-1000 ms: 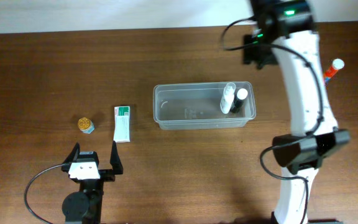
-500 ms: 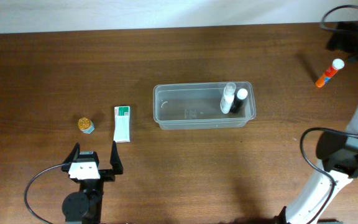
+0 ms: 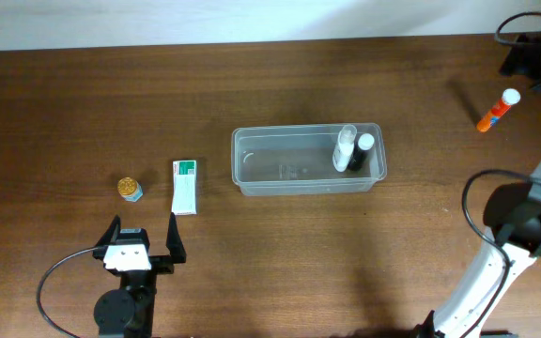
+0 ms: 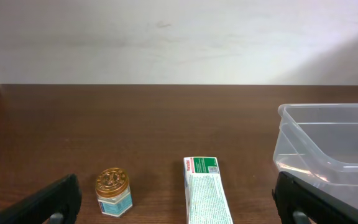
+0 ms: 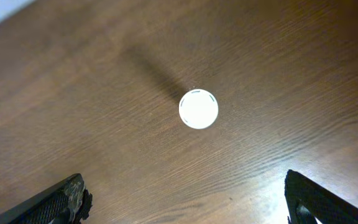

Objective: Pack container
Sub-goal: 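Open the right gripper and move it right over the orange tube, then lower and close the right gripper on the orange tube's white cap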

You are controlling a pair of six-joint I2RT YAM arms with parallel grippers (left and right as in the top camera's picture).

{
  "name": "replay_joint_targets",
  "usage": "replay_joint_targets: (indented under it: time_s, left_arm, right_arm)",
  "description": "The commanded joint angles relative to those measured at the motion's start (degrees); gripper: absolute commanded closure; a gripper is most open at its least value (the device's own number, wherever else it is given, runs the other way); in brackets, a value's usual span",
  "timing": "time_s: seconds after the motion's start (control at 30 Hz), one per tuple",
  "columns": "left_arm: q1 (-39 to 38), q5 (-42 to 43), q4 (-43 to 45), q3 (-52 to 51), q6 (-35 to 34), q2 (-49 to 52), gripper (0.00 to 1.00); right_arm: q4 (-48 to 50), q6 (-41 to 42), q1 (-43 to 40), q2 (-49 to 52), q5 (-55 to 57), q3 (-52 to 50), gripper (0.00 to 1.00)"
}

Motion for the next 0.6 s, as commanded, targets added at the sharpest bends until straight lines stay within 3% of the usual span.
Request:
replay_joint_targets:
  time_s: [0.0, 0.57]
  left_arm:
    - [0.4, 0.8, -0.1, -0.2, 0.7, -0.5, 0.01]
    - [0.4, 0.8, -0.1, -0.2, 0.7, -0.5, 0.01]
  right_arm:
    - [0.5, -0.5, -0.1, 3.3, 0.1, 0.5, 0.07]
    - [3.6, -0.7, -1.6, 9.8, 2.7, 0.4, 0.11]
